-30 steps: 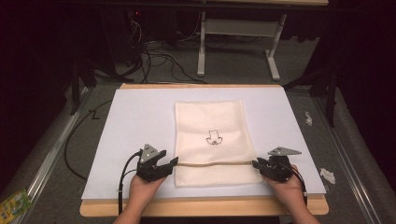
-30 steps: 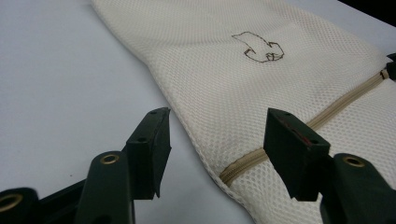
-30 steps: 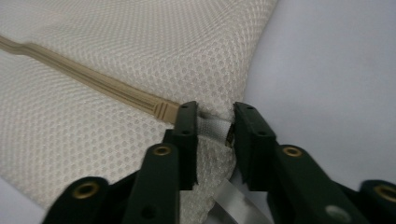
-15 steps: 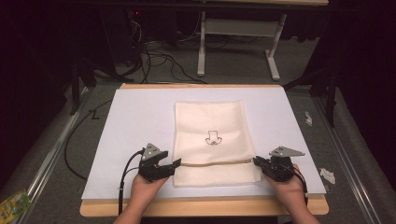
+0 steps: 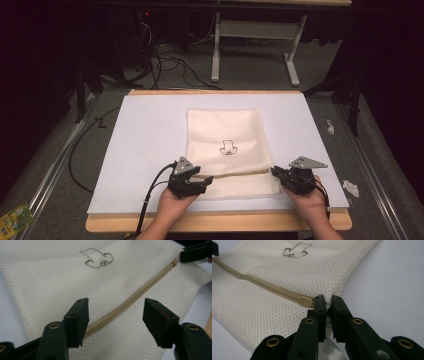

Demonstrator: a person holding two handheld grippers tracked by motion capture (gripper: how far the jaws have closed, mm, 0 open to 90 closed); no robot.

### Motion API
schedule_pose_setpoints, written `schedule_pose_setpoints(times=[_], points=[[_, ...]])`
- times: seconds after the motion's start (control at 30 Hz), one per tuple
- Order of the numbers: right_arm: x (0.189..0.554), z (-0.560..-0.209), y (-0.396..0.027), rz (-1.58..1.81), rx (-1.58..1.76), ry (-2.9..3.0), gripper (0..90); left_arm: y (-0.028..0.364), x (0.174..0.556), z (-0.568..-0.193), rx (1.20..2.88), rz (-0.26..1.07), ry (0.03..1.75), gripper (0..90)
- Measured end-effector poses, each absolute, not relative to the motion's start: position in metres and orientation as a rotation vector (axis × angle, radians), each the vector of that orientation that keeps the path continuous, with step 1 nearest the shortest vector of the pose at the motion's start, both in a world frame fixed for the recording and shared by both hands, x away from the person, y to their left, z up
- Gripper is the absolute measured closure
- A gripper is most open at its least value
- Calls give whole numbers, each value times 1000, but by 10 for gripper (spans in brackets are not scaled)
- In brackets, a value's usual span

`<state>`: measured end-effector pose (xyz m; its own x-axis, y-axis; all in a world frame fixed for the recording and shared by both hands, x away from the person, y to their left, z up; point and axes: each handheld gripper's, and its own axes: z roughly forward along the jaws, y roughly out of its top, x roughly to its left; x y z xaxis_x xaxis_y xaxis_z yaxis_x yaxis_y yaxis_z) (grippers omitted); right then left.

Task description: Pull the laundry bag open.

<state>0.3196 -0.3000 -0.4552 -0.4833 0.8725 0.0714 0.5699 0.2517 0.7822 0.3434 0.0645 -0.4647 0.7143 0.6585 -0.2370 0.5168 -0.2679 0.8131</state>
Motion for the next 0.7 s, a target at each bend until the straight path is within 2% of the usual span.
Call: schedule_pose_setpoints(times=[0.17,0.3,0.4,0.47,0.7], points=[[317,-451,-299,1126,1287,2142,847,50,340,-464,1903,120,887,491],[314,-450,-299,1148,1262,2140,847,22,340,-466,1924,96,820,557],[314,-449,-299,1158,1258,2138,847,10,342,-466,1922,79,807,568],[314,-448,-300,1169,1258,2137,847,-9,342,-463,1923,68,780,610],[313,-447,-299,1173,1234,2139,848,-43,344,-469,1945,41,756,630]])
